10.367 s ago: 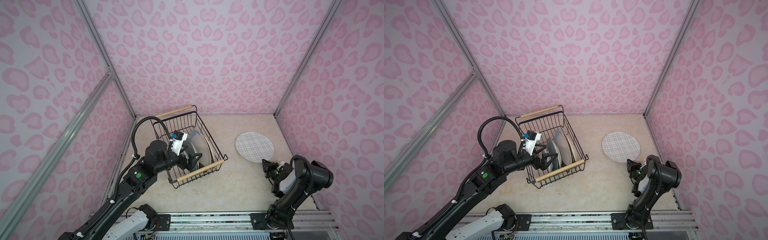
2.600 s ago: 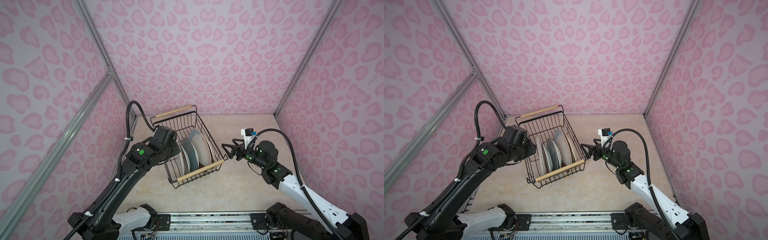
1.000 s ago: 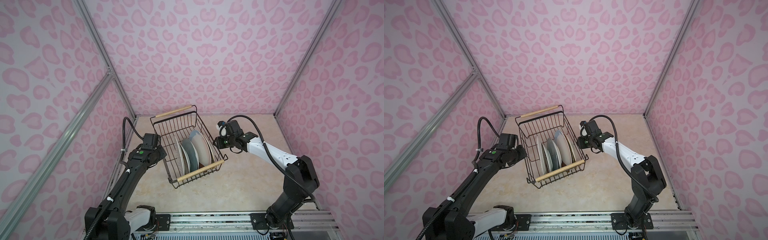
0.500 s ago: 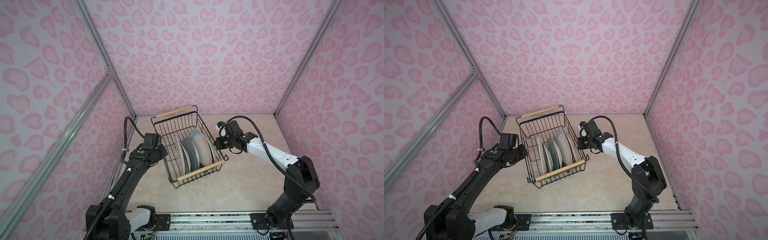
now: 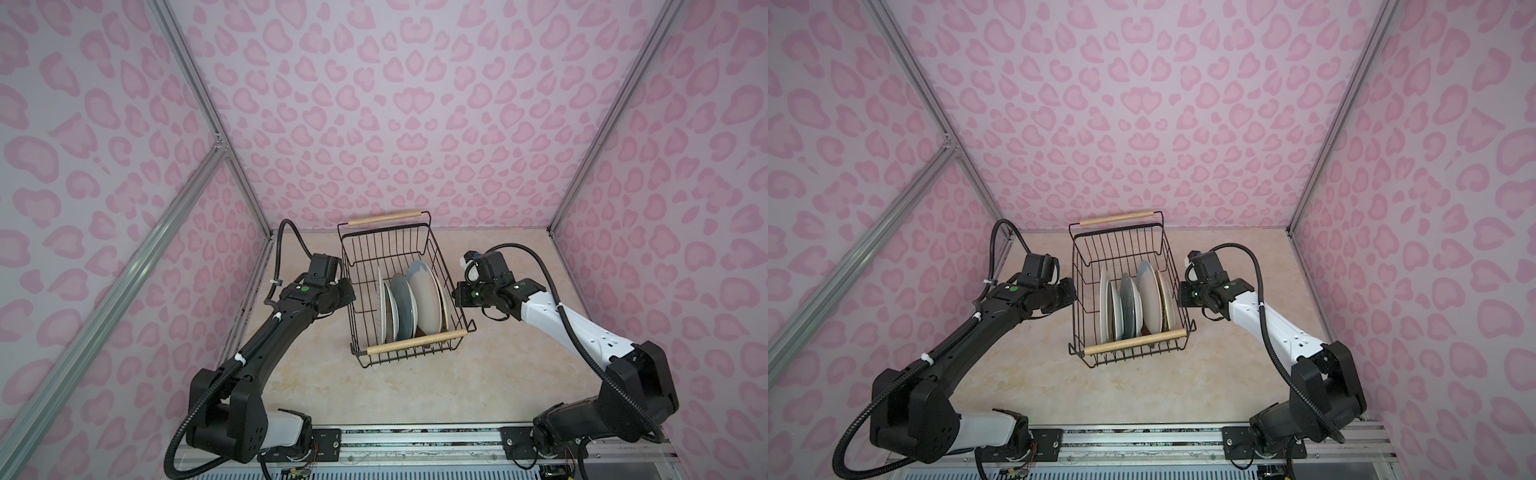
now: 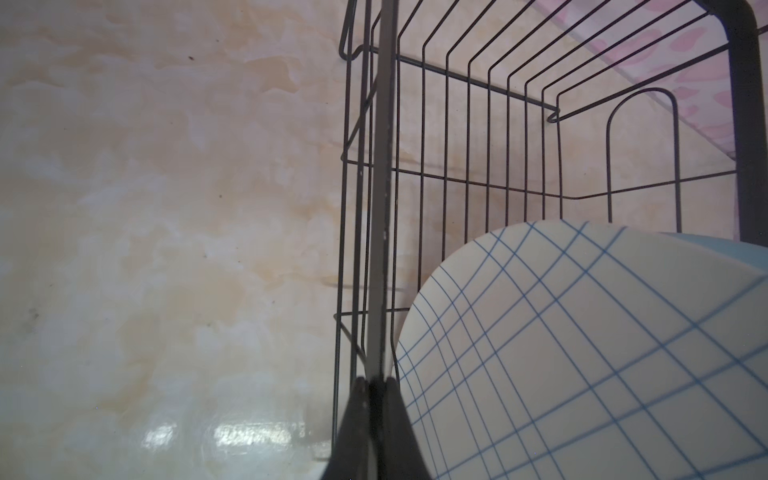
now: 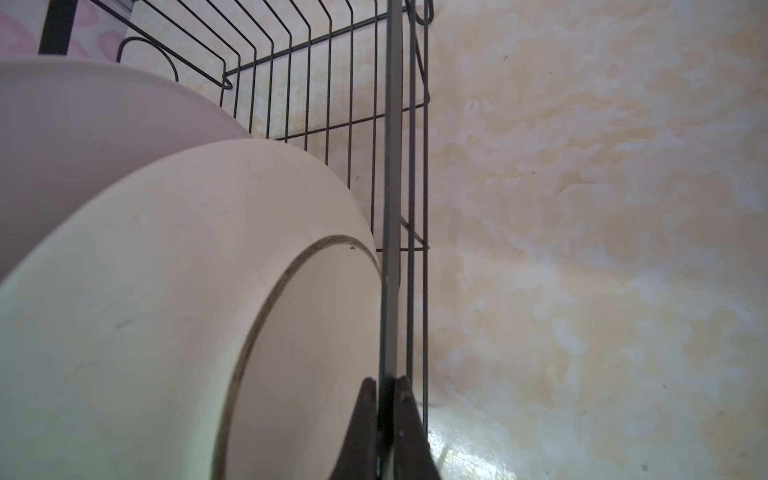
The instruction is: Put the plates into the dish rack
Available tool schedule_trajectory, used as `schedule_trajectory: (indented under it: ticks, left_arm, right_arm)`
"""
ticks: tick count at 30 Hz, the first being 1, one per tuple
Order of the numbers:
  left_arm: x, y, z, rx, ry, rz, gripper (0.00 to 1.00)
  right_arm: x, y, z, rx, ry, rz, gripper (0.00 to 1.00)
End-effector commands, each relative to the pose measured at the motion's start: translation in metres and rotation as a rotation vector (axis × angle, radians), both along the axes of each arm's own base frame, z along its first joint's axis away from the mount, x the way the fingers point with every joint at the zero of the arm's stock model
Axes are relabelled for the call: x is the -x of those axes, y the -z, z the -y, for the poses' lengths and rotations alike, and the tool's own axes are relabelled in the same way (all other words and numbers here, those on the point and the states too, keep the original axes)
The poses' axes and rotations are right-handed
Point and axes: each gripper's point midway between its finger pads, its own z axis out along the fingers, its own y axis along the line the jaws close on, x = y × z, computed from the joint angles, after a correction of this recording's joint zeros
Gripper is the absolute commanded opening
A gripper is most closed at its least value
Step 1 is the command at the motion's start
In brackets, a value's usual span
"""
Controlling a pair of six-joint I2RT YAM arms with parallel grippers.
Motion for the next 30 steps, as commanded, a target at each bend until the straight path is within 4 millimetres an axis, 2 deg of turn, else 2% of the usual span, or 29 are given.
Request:
schedule_trajectory:
  ticks: [1,5,9,17,20,25,30]
  left_arm:
    - [-0.020,-0.013,0.023,0.059,0.038,0.060,0.04]
    - [-0.026,-0.014,0.041,0.075,0.061,0.063,0.04]
    - [-0.027,-0.014,0.049,0.087,0.069,0.071,0.03]
    - [-0.026,-0.014,0.049,0.071,0.078,0.075,0.04]
    - [-0.025,-0.023,0.047,0.073,0.078,0.092,0.11]
    - [-0.024,-0.046,0.043,0.058,0.074,0.129,0.27]
    - [-0.020,-0.070,0.037,0.048,0.069,0.164,0.33]
  right_arm:
    - [0.009,0.004,0.017,0.012,0.021,-0.013,0.00]
    - [0.016,0.007,0.036,0.008,0.057,-0.024,0.00]
    - [0.018,0.005,0.048,0.000,0.086,-0.022,0.00]
    - [0.020,0.001,0.049,-0.022,0.099,-0.015,0.00]
    - [0.021,-0.002,0.050,-0.028,0.107,-0.002,0.14]
    - [0.021,-0.020,0.050,-0.045,0.111,0.042,0.43]
    - [0.021,-0.041,0.054,-0.061,0.130,0.098,0.58]
